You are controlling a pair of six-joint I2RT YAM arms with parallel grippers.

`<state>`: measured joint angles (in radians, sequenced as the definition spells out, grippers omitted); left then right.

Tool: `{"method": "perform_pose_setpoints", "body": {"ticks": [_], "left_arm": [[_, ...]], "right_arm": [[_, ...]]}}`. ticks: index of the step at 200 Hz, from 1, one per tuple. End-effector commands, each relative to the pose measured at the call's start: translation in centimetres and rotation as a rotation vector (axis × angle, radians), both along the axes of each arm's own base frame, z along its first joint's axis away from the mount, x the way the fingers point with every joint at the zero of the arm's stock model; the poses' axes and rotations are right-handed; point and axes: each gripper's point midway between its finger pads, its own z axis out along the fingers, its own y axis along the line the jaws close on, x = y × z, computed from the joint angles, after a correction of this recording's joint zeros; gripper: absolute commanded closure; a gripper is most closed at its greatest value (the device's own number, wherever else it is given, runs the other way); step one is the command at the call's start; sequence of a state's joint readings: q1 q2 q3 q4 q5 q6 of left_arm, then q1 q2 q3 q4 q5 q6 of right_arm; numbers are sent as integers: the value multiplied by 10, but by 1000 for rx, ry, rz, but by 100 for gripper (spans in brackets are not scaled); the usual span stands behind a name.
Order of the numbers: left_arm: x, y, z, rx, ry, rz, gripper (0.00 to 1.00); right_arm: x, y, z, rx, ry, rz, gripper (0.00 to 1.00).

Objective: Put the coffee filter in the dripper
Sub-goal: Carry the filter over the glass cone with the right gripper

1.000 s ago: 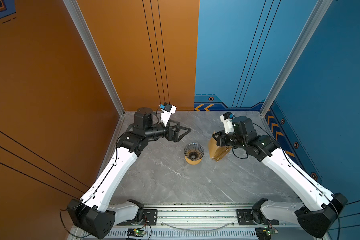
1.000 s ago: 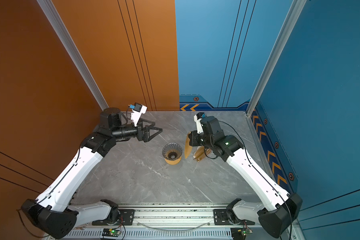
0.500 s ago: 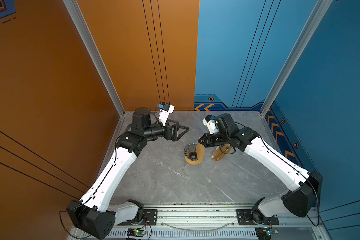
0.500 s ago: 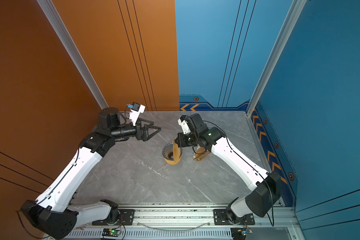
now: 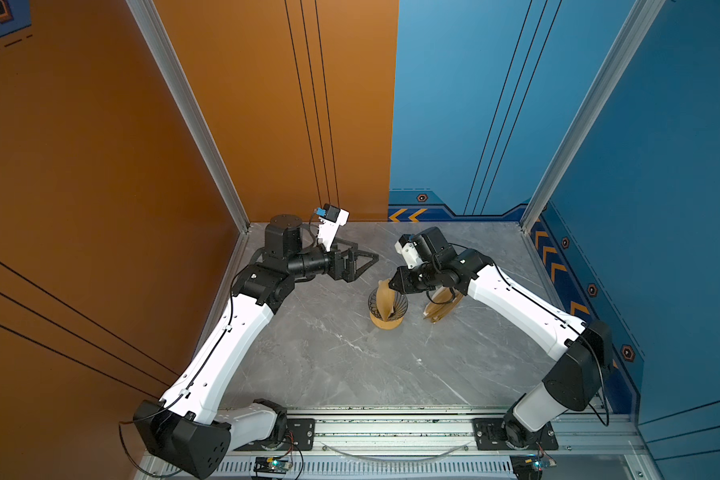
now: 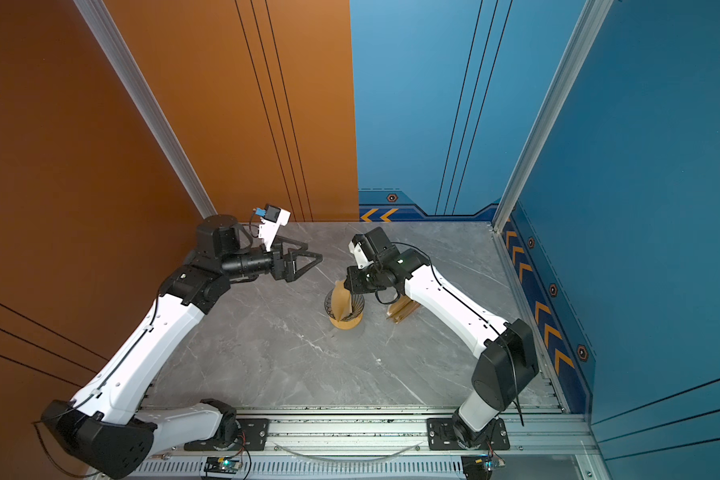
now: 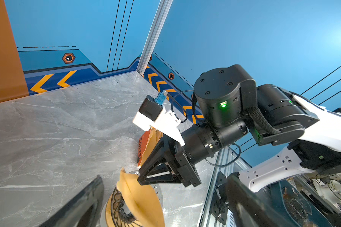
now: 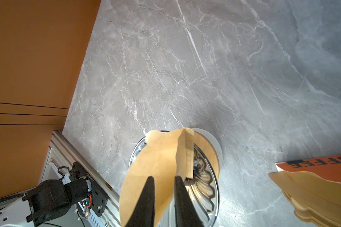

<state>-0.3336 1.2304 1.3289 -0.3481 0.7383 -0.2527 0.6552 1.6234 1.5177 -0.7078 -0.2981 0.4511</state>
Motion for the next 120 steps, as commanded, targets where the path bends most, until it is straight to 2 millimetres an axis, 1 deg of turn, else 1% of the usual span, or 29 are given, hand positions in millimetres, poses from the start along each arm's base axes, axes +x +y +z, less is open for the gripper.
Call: {"method": "perform_pose_setpoints", "body": {"ticks": [1, 39, 60, 86, 94, 96, 99, 109, 120], "left_arm": [[-2, 1, 4, -14, -7, -13, 2], [-1, 0, 4, -15, -2, -13, 2], [0, 1, 3, -16, 4, -11, 2], [5, 1, -2, -5, 20, 5, 2], [7, 1, -4, 0, 25, 8, 2], [7, 1, -4, 1, 27, 9, 2], [8, 1, -5, 4, 30, 11, 2], [10, 2, -7, 12, 35, 19, 2], [11, 2, -10, 25, 41, 20, 2]], "right_arm": [[2, -2, 8, -17, -19, -18, 78], [4, -6, 15, -24, -43, -33, 72], [0, -8, 23, -18, -59, -36, 66], [-11, -11, 34, -13, -101, -36, 58], [-12, -16, 35, -16, -122, -54, 55], [-19, -11, 36, -14, -130, -38, 55], [-22, -9, 36, -14, -137, -35, 54], [-29, -11, 39, -6, -162, -41, 50], [-36, -15, 41, -1, -180, -54, 44]]}}
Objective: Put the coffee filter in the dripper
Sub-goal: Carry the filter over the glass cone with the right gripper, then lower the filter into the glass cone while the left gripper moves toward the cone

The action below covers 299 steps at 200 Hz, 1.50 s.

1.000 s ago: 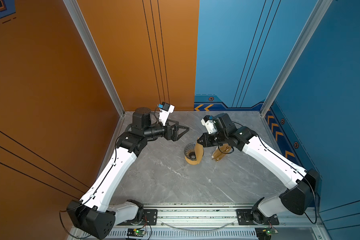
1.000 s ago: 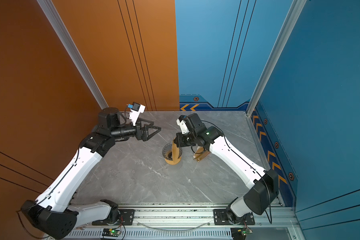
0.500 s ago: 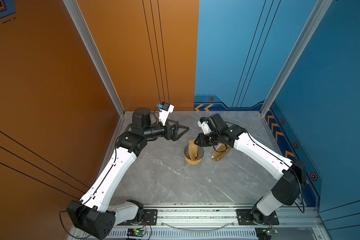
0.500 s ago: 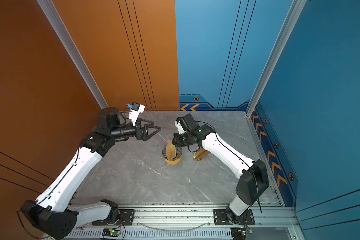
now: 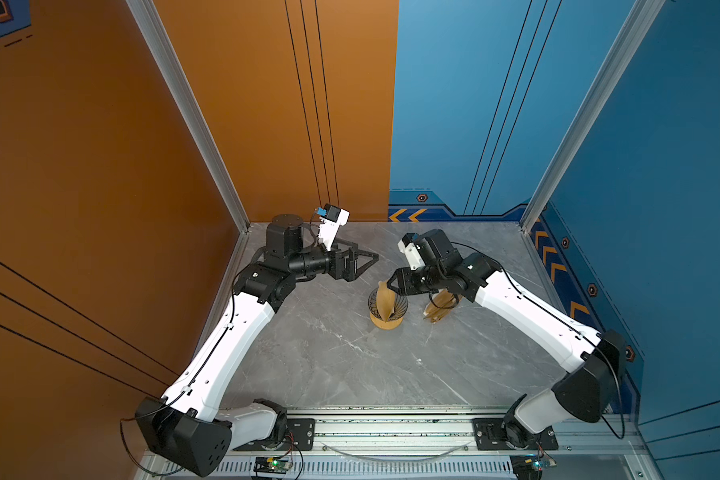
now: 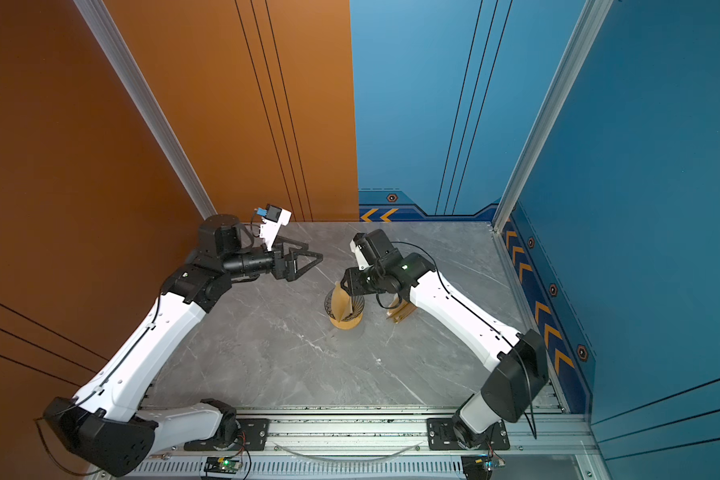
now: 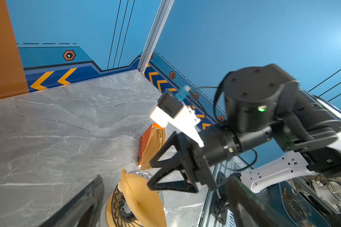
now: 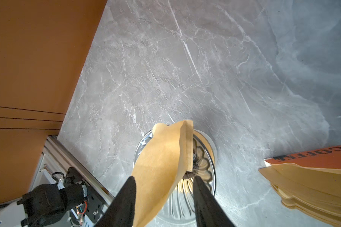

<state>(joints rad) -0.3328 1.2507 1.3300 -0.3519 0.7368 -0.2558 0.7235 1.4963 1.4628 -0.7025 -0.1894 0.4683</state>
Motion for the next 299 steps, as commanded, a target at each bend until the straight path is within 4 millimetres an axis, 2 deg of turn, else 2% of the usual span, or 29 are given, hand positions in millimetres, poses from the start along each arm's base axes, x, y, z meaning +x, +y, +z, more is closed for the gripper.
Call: {"method": "perform_pose_setpoints", "body": {"ticks": [1, 35, 64, 105, 145, 188, 229, 264, 299], "left_arm": [[6, 3, -4, 20, 19, 16, 2], [18, 11, -13, 113, 26, 51, 2], [28, 13, -20, 181, 88, 71, 2], [37, 19, -41, 261, 185, 117, 2], [24, 23, -86, 331, 387, 101, 2], [6, 8, -107, 316, 508, 53, 2], [-8, -12, -140, 370, 626, 26, 2], [-6, -17, -158, 423, 644, 24, 2], [5, -12, -172, 496, 612, 54, 2]], "right_arm": [[-12, -9, 14, 8, -79, -39, 44], [-31, -22, 19, 32, -134, -74, 27], [-38, -30, 22, 39, -148, -86, 0], [-38, -38, 20, -16, -146, -107, 0], [-28, -43, 17, -114, -133, -141, 0], [-17, -41, 12, -195, -122, -156, 0], [-11, -39, 5, -286, -115, -153, 0], [-7, -39, -1, -343, -103, -153, 0], [-4, -36, -8, -374, -95, -155, 0]]}}
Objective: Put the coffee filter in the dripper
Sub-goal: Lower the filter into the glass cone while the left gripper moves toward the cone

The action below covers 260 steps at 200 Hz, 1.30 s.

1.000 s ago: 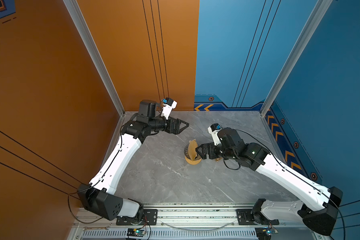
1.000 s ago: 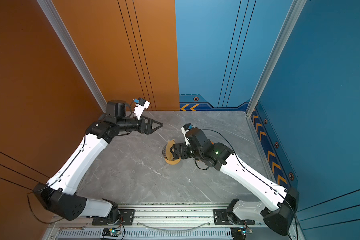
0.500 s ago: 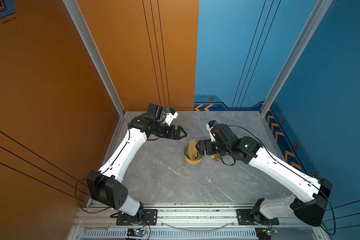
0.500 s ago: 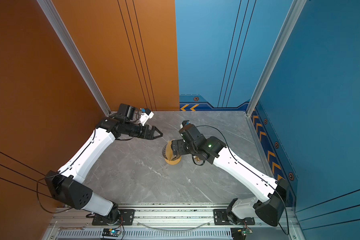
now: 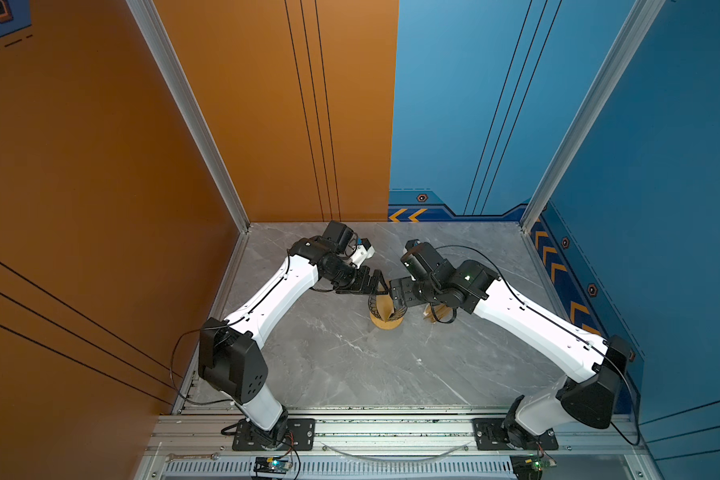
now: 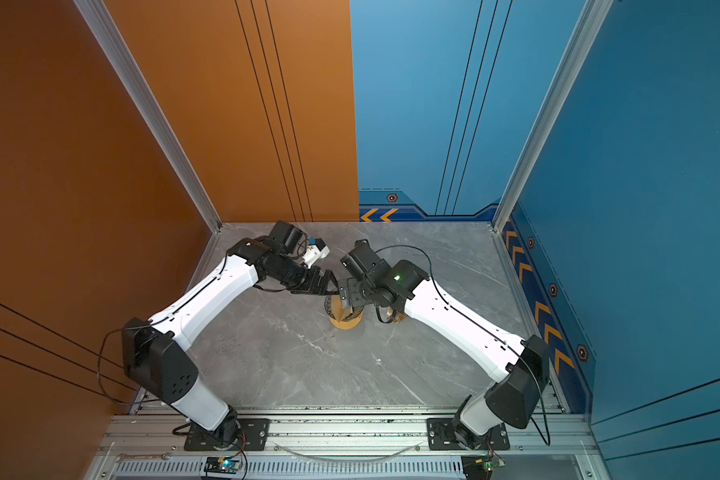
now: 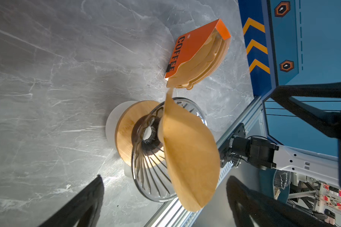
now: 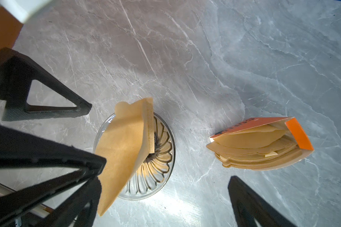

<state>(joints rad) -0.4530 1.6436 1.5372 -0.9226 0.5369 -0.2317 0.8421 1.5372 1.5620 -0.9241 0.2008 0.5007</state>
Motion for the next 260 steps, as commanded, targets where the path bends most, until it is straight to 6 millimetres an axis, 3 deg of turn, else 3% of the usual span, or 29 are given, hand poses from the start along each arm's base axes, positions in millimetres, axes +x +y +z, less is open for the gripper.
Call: {"method": "perform_pose_setpoints", "body": {"ticks": [1, 44, 92, 135, 260], "left_arm": [[4, 8, -11, 78, -16, 4, 2], [17, 10, -22, 161, -24, 22, 2], [25, 4, -17, 182, -25, 2, 2], [15, 1, -39, 202, 19, -34, 2], [9, 8, -42, 240, -1, -32, 2]], "right_arm": [[0, -5, -1, -61, -3, -5, 0], [9, -4, -9, -96, -5, -29, 0], [15, 3, -21, -122, 12, -34, 0], [18, 3, -33, -154, 30, -34, 0], [18, -10, -52, -215, 54, -52, 1]]}}
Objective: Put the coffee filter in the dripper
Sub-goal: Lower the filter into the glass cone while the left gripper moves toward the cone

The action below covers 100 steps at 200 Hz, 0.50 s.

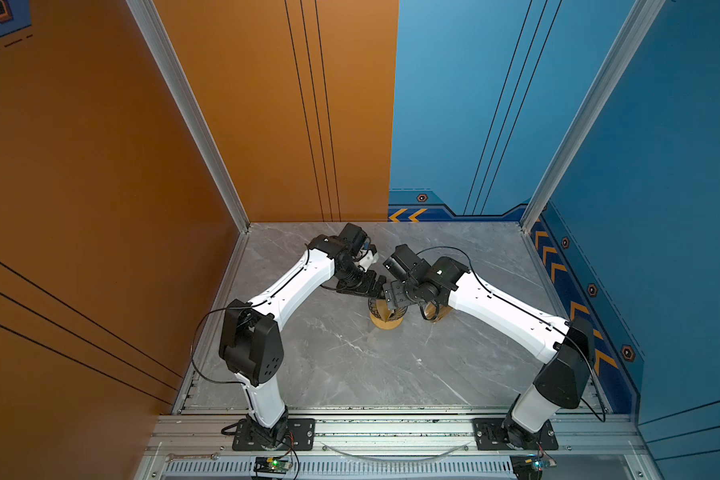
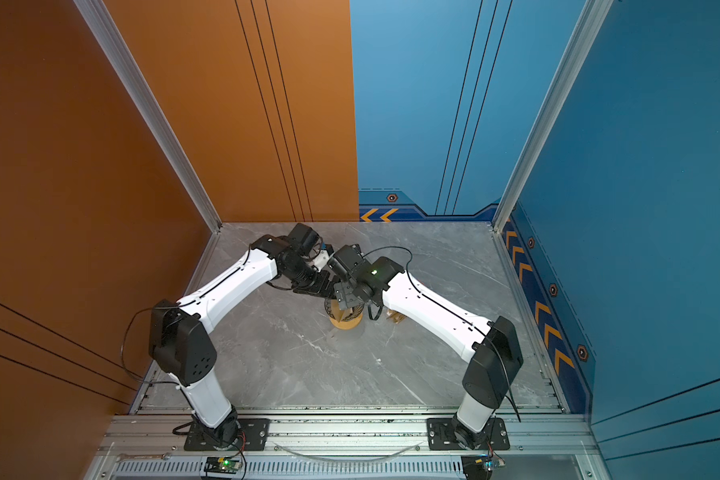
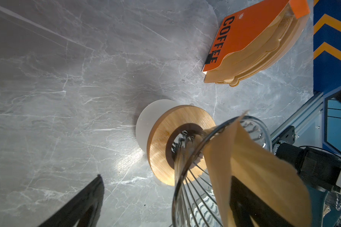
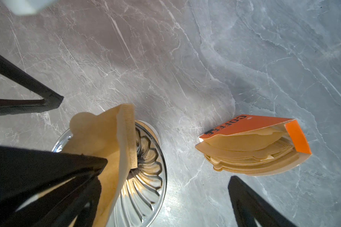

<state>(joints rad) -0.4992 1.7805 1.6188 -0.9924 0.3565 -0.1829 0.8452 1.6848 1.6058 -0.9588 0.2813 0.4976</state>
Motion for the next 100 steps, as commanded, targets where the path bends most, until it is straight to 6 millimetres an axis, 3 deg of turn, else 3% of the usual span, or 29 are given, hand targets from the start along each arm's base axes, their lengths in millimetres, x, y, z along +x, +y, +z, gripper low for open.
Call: {"method": "perform_pose_setpoints", "body": {"ticks": [1, 100], "left_arm": [[-6, 5, 0, 30, -7, -15, 2], [-5, 13, -7, 96, -30, -8, 2]], "right_arm": [[-1, -12, -11, -63, 15, -17, 1], [0, -25, -21, -79, 46, -32, 4]]}}
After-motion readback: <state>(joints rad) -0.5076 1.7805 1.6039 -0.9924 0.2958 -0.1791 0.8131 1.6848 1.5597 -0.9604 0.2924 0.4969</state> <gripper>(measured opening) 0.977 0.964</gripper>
